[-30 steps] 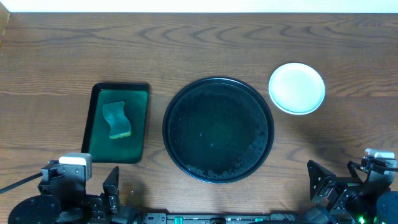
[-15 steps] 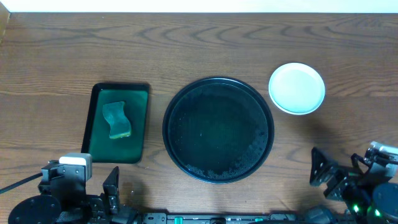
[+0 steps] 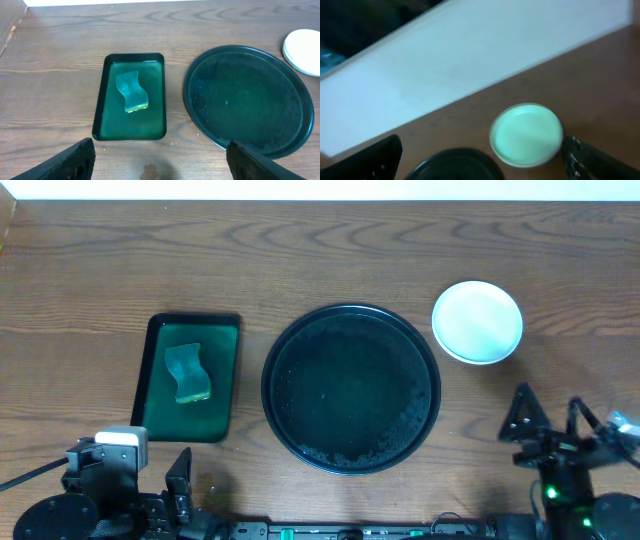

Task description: Clean dirty plates on tray and stack at the side

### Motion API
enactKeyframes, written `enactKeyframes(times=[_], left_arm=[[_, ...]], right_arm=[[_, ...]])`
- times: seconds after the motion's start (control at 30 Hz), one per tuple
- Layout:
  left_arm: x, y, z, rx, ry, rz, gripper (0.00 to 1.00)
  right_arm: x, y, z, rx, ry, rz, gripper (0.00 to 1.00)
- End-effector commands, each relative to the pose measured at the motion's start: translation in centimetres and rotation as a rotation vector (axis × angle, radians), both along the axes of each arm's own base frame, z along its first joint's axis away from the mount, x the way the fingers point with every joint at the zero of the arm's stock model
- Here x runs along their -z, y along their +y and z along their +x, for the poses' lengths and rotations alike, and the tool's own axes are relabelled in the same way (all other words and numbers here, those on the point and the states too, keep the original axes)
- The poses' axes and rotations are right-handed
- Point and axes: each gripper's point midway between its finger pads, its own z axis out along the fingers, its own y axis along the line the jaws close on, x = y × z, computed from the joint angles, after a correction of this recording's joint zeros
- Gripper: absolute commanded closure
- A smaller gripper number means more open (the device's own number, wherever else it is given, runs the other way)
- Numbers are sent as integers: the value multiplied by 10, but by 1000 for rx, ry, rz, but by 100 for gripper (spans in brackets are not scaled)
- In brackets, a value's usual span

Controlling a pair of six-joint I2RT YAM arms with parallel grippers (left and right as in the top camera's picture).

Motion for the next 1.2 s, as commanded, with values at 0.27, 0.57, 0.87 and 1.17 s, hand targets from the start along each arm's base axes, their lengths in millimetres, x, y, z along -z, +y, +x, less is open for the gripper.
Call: enactKeyframes(times=[0.27,0.57,0.87,1.17], left_arm=[[-4,2,0,-2,-11,13,15],[-4,2,0,-2,-11,13,15],[-4,2,0,-2,-11,13,15],[-4,2,0,-2,-11,13,15]], right_arm=[[47,17,41,-105,-138,-150,1],[67,16,51,-94,-266,-173,1],[77,13,53,-78,-258,-235,1],[130,7,51,-82,-44,-268,1]])
